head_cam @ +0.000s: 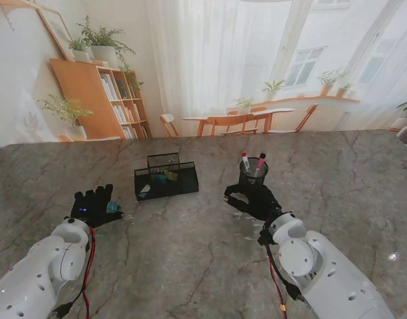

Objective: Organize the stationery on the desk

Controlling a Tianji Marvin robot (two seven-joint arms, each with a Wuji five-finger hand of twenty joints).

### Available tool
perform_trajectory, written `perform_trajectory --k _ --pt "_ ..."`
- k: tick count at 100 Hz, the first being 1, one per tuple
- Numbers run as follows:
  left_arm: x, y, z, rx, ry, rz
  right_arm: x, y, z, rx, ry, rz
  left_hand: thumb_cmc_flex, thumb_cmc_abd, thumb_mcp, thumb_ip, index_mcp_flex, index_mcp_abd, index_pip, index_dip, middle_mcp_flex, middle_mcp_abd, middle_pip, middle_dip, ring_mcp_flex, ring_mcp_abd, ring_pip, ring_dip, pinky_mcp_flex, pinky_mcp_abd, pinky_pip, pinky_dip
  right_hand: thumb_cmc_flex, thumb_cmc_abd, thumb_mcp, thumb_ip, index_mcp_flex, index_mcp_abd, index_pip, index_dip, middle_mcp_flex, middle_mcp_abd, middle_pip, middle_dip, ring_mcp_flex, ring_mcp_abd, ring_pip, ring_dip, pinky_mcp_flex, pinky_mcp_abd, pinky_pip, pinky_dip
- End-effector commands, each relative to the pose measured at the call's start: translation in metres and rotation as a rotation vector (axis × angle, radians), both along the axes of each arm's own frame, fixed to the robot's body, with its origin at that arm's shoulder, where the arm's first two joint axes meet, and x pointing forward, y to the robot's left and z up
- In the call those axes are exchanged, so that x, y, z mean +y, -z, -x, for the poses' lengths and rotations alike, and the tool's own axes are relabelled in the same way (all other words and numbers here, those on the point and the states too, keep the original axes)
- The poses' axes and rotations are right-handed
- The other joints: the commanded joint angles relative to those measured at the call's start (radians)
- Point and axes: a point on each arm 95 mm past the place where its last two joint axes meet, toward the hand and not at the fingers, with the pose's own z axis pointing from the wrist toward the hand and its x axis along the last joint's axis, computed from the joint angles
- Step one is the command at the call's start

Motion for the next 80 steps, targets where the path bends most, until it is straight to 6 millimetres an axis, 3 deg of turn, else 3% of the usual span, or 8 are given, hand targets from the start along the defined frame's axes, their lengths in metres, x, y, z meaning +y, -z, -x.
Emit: perform_trajectory --k 1,14,42,63,80 --pt "-0.003 0.001 -0.002 0.001 -0.001 -0.023 0.001 0.001 0.000 0.013 -0.009 0.004 0.030 0.027 -0.011 -0.056 -0.049 0.046 0.027 0.037 0.019 0.022 0.017 0.048 0.021 0.024 0.045 0.049 0.017 -0.015 0.063 0.050 0.004 0.030 -0.018 -0.017 0.021 -0.002 0.006 0.020 0.006 0.005 0.018 0.011 0.001 0.003 -0.003 0.001 -0.016 -0.001 0.007 -0.009" --pt "-0.005 0.005 -0.004 0.013 -0.012 -0.064 0.001 0.001 0.000 0.015 -0.010 0.004 0.084 0.020 -0.009 -0.054 -0.042 0.070 0.052 0.098 0.016 0.029 0.034 0.098 0.031 0.028 0.124 0.112 0.063 -0.036 0.132 0.077 0.003 0.029 -0.018 -0.017 0.022 -0.001 0.007 0.020 0.004 0.005 0.017 0.011 0.002 0.003 -0.002 0.001 -0.016 0.001 0.008 -0.009" --pt "-0.010 0.014 -0.008 0.031 -0.035 -0.051 0.002 0.001 0.000 0.015 -0.006 0.007 0.144 0.016 -0.007 -0.052 0.028 0.029 0.106 0.208 0.064 0.025 0.111 0.173 0.128 0.015 0.259 0.190 0.227 -0.103 0.230 0.092 0.004 0.029 -0.018 -0.017 0.019 -0.001 0.006 0.020 0.005 0.006 0.017 0.011 0.001 0.002 -0.002 0.001 -0.016 -0.001 0.008 -0.009" --pt "-0.015 0.016 -0.009 0.039 -0.041 -0.046 0.002 0.001 0.000 0.017 -0.009 0.006 0.235 0.008 -0.006 -0.051 0.122 -0.018 0.149 0.285 0.162 0.011 0.236 0.235 0.278 -0.024 0.381 0.259 0.433 -0.195 0.310 0.054 0.004 0.029 -0.018 -0.017 0.020 0.000 0.006 0.020 0.004 0.006 0.017 0.011 0.001 0.002 -0.001 0.001 -0.016 -0.001 0.008 -0.009" --pt "-0.017 0.018 -0.009 0.044 -0.042 -0.046 0.002 0.001 0.000 0.017 -0.009 0.006 0.324 -0.006 0.003 -0.045 0.185 -0.069 0.188 0.328 0.221 -0.004 0.302 0.240 0.364 -0.055 0.412 0.266 0.531 -0.248 0.326 0.006 0.004 0.029 -0.018 -0.017 0.017 -0.002 0.005 0.020 0.005 0.006 0.018 0.011 0.002 0.002 0.000 0.001 -0.016 0.000 0.008 -0.010"
